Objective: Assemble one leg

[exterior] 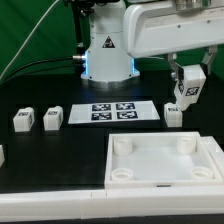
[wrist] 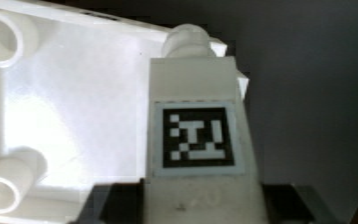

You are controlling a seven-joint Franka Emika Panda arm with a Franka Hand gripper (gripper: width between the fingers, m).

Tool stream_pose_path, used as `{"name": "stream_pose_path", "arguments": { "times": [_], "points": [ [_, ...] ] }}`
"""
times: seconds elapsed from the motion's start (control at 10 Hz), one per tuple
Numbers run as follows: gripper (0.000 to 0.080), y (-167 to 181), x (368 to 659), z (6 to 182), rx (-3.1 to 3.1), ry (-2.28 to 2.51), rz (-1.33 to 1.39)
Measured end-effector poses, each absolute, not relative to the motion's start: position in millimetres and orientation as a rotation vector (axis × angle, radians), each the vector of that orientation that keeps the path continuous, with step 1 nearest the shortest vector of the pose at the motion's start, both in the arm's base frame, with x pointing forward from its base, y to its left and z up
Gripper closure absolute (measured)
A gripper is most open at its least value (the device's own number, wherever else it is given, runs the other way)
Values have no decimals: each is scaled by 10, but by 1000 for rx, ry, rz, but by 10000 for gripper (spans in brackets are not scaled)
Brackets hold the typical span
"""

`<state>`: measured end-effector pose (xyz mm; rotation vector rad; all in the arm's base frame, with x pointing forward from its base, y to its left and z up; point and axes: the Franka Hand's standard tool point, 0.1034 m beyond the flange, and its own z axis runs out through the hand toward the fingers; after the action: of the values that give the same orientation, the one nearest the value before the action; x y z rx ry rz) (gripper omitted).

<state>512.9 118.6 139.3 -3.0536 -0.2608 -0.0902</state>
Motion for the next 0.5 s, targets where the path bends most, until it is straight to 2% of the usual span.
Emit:
{"name": "stream_pose_path", "arguments": {
  "times": [0.3, 0.5],
  "points": [
    [506, 1182, 5134, 1379, -3053, -264, -87],
    [506, 1168, 5436, 1446, -3042, -299, -97]
  ]
}}
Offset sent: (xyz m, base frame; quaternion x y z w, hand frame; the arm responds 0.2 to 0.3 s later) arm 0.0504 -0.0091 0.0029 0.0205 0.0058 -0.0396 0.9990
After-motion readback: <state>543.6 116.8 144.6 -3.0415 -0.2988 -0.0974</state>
